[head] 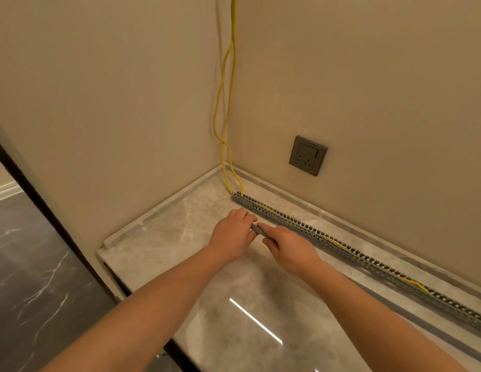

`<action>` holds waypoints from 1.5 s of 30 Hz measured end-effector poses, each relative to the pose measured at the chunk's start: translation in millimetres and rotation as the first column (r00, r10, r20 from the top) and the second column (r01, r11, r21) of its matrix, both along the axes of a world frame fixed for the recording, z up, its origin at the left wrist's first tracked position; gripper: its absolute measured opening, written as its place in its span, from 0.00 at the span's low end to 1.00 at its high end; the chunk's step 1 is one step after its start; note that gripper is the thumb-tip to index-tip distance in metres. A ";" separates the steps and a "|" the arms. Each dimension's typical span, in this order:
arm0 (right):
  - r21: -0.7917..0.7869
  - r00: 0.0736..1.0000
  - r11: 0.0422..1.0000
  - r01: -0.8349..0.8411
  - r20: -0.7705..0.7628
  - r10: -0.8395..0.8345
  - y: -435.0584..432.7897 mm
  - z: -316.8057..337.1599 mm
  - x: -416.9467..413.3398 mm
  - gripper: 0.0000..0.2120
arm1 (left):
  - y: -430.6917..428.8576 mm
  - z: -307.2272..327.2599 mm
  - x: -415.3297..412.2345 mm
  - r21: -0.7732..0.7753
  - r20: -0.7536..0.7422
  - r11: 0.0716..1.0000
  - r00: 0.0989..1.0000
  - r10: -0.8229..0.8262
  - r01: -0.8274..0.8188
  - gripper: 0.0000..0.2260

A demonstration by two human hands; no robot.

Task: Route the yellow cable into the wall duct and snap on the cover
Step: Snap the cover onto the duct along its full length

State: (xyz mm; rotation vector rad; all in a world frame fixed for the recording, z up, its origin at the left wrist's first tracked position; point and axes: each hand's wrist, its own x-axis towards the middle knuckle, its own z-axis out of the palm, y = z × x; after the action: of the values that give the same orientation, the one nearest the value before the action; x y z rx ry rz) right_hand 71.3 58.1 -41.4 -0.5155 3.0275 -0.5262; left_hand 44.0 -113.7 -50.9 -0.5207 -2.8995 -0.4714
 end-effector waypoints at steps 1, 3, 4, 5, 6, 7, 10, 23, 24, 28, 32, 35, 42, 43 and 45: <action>0.019 1.000 1.000 -0.006 -0.015 0.006 0.3 3.3 -8.9 0.22 | 0.0 1.4 -9.8 -0.002 -0.013 1.000 1.000 -0.014 0.014 0.15; 0.069 0.999 0.998 -0.010 -0.043 0.013 -4.0 9.4 -29.4 0.23 | -0.8 2.9 -30.8 0.006 -0.016 1.000 0.999 -0.028 0.029 0.14; 0.088 0.999 0.996 -0.001 -0.047 0.005 -7.6 12.3 -40.1 0.23 | -2.2 3.0 -41.7 0.019 -0.005 0.999 0.999 -0.031 0.031 0.14; 0.107 0.999 0.994 0.014 -0.045 -0.009 -11.1 14.6 -51.6 0.23 | -4.7 2.5 -53.5 0.036 0.008 0.999 0.999 -0.038 0.038 0.14; 0.129 0.999 0.991 0.025 -0.043 -0.020 -13.9 16.5 -62.2 0.23 | -7.6 1.6 -64.8 0.052 0.020 0.997 0.998 -0.052 0.051 0.14; 0.153 0.999 0.988 0.030 -0.040 -0.024 -15.8 17.9 -72.8 0.22 | -10.7 0.1 -76.4 0.064 0.031 0.996 0.997 -0.072 0.070 0.15; 0.215 0.999 0.976 0.036 -0.021 -0.032 -13.4 20.1 -100.9 0.21 | -18.8 -5.9 -108.1 0.084 0.050 0.985 0.987 -0.155 0.150 0.18; 0.180 0.995 0.979 0.098 0.008 -0.102 -17.8 -16.1 -152.6 0.22 | -53.3 -38.2 -181.1 -0.097 0.016 0.937 0.942 -0.335 0.335 0.39; 0.165 0.994 0.980 0.107 0.005 -0.110 -18.7 -18.3 -152.0 0.22 | -53.8 -39.8 -182.0 -0.088 -0.003 0.940 0.944 -0.330 0.329 0.40; 0.130 0.991 0.982 0.135 -0.008 -0.135 -24.8 -25.8 -148.3 0.22 | -56.2 -39.6 -185.4 -0.072 -0.060 0.952 0.952 -0.300 0.296 0.41; 0.141 0.990 0.980 0.142 -0.014 -0.142 -21.0 -28.4 -150.3 0.22 | -61.9 -41.4 -183.5 0.108 0.036 0.975 0.979 -0.199 0.194 0.40; 0.144 0.990 0.979 0.143 -0.014 -0.143 -16.5 -27.1 -150.7 0.22 | -63.4 -42.5 -179.6 0.193 0.053 0.969 0.984 -0.168 0.155 0.34; 0.171 0.989 0.975 0.143 0.020 -0.149 -12.3 -29.0 -147.1 0.22 | -64.4 -48.0 -168.5 0.232 0.025 0.969 0.996 -0.089 0.081 0.22; 0.176 0.990 0.975 0.137 0.017 -0.143 -11.9 -29.0 -146.6 0.22 | -63.8 -48.2 -168.2 0.235 0.025 0.969 0.996 -0.081 0.073 0.21; 0.175 0.992 0.977 0.121 0.006 -0.124 -11.9 -28.4 -145.8 0.22 | -63.0 -47.7 -167.6 0.238 0.031 0.969 0.997 -0.071 0.062 0.22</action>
State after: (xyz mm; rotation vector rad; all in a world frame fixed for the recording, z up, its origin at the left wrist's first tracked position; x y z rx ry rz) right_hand -74.5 46.1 -69.7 -0.3149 3.0639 -0.2627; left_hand -123.5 -176.6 -98.6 -0.5782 -2.8143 -0.8333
